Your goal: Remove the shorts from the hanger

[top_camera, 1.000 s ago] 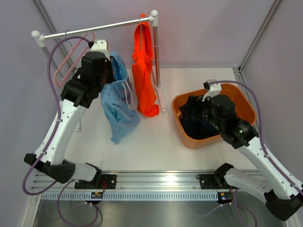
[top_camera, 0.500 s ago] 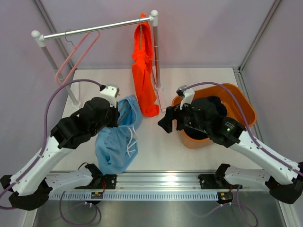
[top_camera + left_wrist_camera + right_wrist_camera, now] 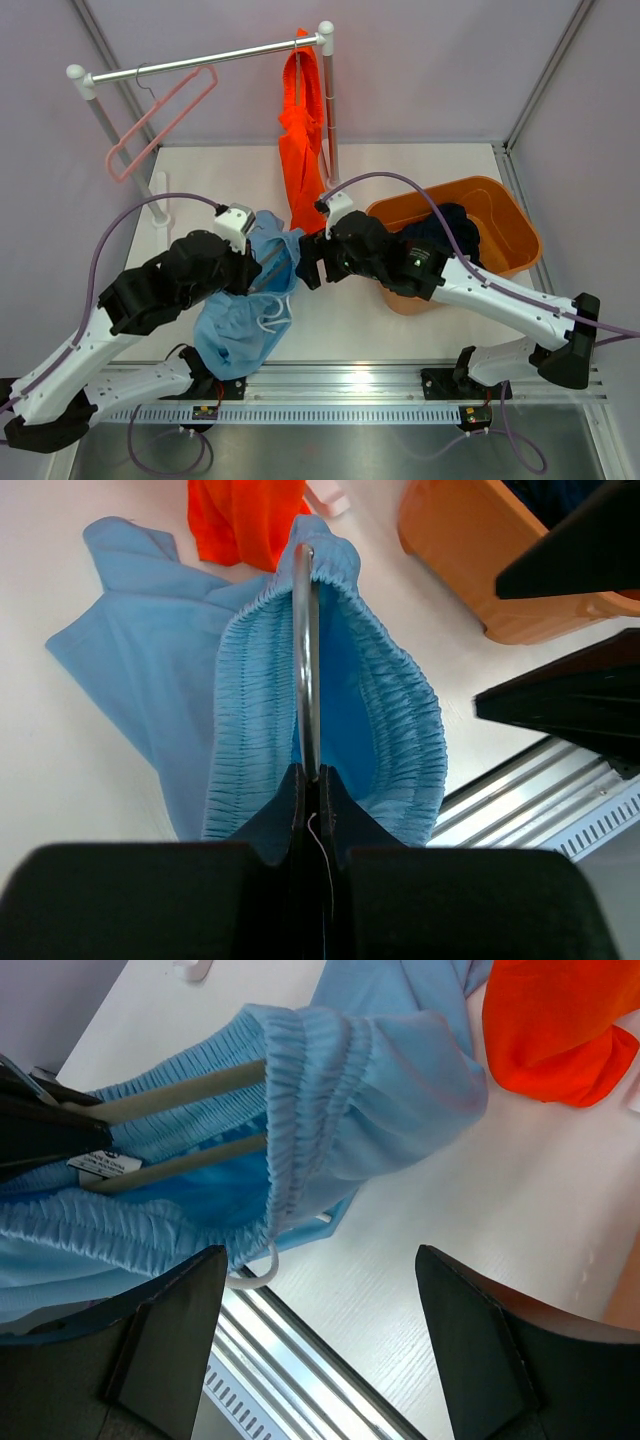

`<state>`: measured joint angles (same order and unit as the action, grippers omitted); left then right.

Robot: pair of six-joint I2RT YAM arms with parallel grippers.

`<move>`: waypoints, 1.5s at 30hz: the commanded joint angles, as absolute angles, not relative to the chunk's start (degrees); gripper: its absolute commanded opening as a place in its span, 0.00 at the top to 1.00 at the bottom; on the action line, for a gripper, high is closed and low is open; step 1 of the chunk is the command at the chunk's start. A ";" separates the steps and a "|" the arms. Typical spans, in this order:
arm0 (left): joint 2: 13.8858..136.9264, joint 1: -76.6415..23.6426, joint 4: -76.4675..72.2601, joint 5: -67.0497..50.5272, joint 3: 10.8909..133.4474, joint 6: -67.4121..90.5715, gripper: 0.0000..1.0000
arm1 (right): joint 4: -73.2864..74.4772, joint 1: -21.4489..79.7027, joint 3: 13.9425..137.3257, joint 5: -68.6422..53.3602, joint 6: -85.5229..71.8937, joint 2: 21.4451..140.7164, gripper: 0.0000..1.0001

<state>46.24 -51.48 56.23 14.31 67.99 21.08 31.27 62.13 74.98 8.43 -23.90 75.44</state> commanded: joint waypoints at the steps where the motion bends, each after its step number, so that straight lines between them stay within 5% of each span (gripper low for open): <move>1: 46.58 -52.56 50.45 11.07 68.12 21.80 1.00 | 29.19 63.02 78.48 11.51 -25.14 76.72 0.16; 14: 47.11 -55.19 49.92 11.95 68.64 22.15 1.00 | 29.18 63.11 82.53 12.83 -25.75 85.86 0.23; 17: 46.93 -55.55 50.27 12.22 68.55 22.24 1.00 | 29.70 63.11 82.88 14.32 -26.19 86.57 0.34; 25: 45.53 -56.07 51.94 12.66 68.38 21.71 1.00 | 35.94 62.49 86.30 23.64 -26.10 86.57 1.00; 45: 37.27 -56.60 51.95 7.29 66.71 18.11 1.00 | 36.49 51.33 84.03 19.08 -26.19 85.52 1.00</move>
<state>39.24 -56.25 53.93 9.30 66.48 19.38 37.17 53.19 84.58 16.88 -26.33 86.48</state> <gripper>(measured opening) 0.035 0.033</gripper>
